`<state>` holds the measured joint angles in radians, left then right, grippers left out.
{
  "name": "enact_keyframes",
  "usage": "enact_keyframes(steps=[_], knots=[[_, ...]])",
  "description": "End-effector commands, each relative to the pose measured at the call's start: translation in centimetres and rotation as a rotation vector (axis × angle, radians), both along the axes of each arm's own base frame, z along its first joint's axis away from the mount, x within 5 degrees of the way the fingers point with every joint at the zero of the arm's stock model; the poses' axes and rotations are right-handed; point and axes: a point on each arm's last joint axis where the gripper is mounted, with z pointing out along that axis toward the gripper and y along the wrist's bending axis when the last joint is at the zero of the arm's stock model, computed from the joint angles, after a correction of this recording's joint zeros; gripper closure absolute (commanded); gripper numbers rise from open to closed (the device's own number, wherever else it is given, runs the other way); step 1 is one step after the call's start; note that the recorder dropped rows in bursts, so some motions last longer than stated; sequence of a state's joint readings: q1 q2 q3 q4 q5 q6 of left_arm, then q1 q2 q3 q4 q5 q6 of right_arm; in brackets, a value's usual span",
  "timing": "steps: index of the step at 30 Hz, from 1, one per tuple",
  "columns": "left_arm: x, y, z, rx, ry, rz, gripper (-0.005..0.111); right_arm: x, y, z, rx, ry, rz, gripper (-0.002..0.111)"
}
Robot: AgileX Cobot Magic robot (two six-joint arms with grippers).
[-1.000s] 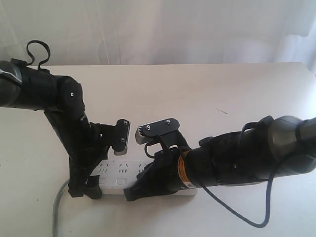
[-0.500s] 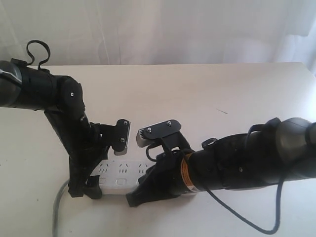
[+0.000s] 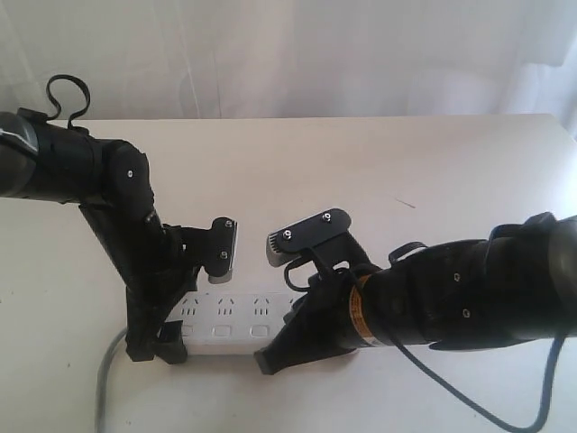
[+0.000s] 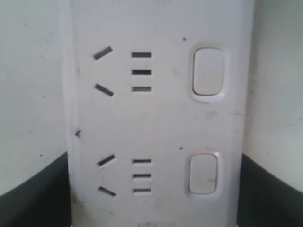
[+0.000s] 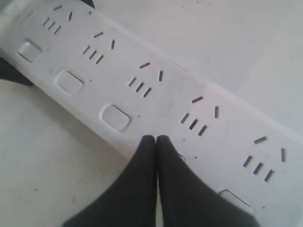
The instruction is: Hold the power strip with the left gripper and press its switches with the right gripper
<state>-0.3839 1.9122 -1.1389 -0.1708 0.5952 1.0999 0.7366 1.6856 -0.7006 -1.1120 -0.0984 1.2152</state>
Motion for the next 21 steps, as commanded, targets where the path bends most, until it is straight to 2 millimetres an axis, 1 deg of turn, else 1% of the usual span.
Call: enact_keyframes(steps=[1, 15, 18, 21], knots=[[-1.7, 1.0, -3.0, 0.087, 0.145, -0.008, 0.107, 0.0, -0.1, -1.0, -0.045, 0.005, 0.023, 0.108], [-1.7, 1.0, -3.0, 0.088, 0.144, -0.01, 0.107, 0.3, -0.8, -1.5, -0.124, -0.002, -0.017, 0.108], [-1.7, 1.0, -3.0, 0.089, 0.147, -0.01, 0.107, 0.2, -0.7, -2.4, -0.133, 0.026, -0.01, 0.108], [-1.7, 1.0, -3.0, 0.09, 0.145, -0.011, 0.107, -0.4, -0.7, -4.1, -0.137, 0.082, 0.011, 0.108]])
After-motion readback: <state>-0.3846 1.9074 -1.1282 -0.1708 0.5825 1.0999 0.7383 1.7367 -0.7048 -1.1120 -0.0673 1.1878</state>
